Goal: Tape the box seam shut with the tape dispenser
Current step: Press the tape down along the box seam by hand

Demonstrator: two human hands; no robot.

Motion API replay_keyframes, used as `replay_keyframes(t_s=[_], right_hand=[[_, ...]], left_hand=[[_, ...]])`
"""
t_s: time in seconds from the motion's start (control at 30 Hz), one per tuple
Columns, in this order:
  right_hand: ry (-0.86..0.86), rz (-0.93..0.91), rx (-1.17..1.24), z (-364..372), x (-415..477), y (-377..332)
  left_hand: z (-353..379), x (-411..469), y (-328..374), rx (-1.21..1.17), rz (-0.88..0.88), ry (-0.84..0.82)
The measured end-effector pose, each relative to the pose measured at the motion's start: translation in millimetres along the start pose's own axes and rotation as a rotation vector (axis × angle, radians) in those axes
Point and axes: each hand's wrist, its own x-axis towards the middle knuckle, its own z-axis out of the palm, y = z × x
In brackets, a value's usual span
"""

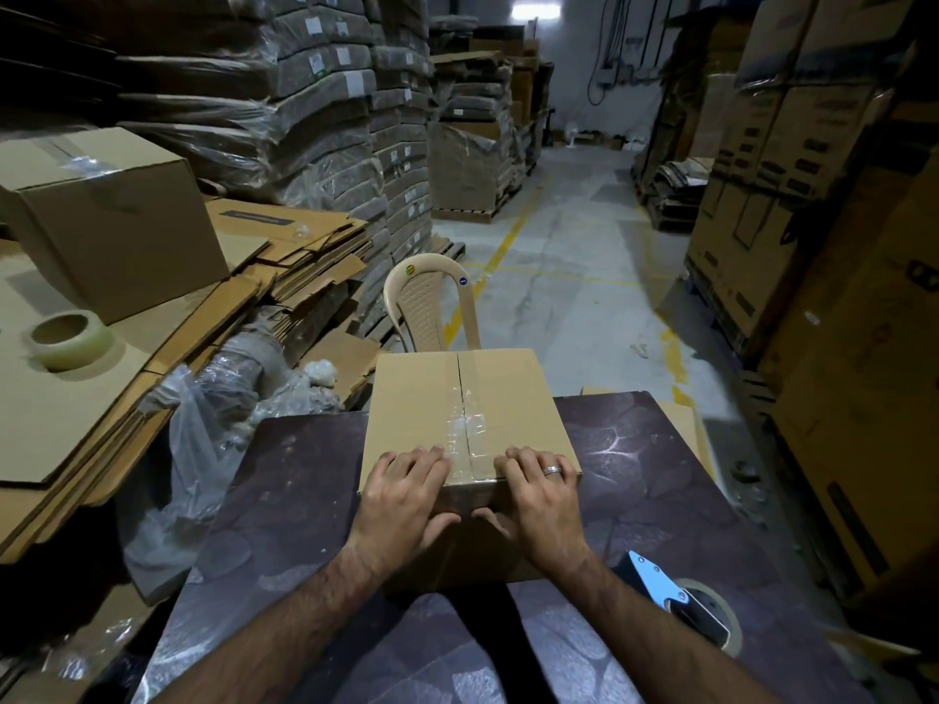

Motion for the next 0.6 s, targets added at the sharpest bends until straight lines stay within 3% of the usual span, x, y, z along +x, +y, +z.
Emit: replay_keyframes(t_s=[0.13,0.33,0.6], right_hand=[[-0.009,-0.07,0.036,-4.0,-3.0,15.7],[-0.042,0.077,0.05,-5.4,-0.5,0.3],[-0.03,0.063,0.032,-6.6,1.3,1.4]], left_hand=[[0.5,-1.5,-0.6,0.002,0.018,0.036],[-0.5,-1.4,2.0,-0.018,-0.034,0.0],[-10.2,0.8,13.3,-0.022,-0.12,-0.066]])
